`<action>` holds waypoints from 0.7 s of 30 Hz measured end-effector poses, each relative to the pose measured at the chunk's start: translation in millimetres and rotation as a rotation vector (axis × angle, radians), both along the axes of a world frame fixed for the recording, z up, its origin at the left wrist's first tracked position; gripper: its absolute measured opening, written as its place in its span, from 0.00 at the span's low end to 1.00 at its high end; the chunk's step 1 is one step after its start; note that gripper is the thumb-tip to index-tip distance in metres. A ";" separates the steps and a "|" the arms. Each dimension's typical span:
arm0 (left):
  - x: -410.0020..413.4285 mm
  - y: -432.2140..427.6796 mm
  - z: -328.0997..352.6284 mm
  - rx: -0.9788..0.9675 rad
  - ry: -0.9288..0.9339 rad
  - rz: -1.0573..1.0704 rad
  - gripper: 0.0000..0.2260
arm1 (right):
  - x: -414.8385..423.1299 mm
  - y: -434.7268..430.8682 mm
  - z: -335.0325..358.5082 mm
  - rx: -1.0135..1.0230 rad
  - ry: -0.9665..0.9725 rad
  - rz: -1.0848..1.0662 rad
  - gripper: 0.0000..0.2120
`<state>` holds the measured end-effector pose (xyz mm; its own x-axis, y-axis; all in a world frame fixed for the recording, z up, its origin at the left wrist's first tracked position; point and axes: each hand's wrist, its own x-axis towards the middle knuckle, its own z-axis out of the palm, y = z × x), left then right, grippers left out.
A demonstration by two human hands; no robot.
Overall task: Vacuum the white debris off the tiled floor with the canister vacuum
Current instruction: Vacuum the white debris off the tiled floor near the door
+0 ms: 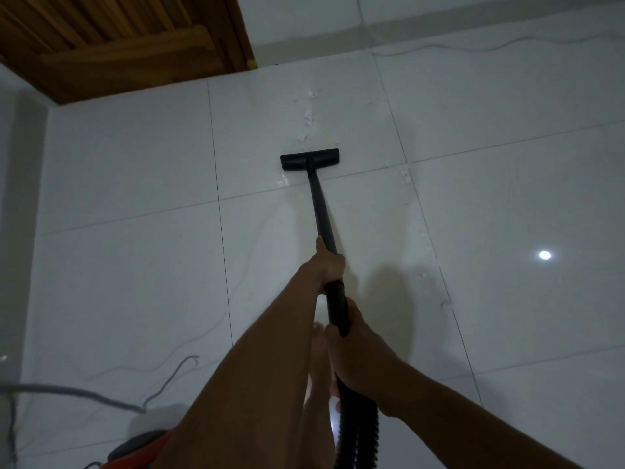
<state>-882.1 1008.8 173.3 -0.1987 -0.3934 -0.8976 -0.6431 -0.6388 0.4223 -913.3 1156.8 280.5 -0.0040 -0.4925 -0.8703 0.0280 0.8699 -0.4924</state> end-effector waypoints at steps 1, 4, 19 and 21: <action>-2.2 -7.2 0.4 -0.001 0.002 -0.001 0.34 | -1.7 -7.0 -0.8 0.000 -0.002 -0.006 0.29; -9.8 -30.2 0.6 0.003 -0.001 -0.016 0.34 | -6.8 -29.3 -3.3 0.002 -0.006 -0.028 0.28; -27.5 -127.9 -6.9 -0.021 0.003 -0.025 0.34 | -21.1 -127.6 0.1 -0.003 0.046 -0.008 0.29; -29.0 -140.2 -7.1 -0.021 0.004 -0.035 0.34 | -22.6 -139.2 1.0 -0.013 0.067 0.009 0.28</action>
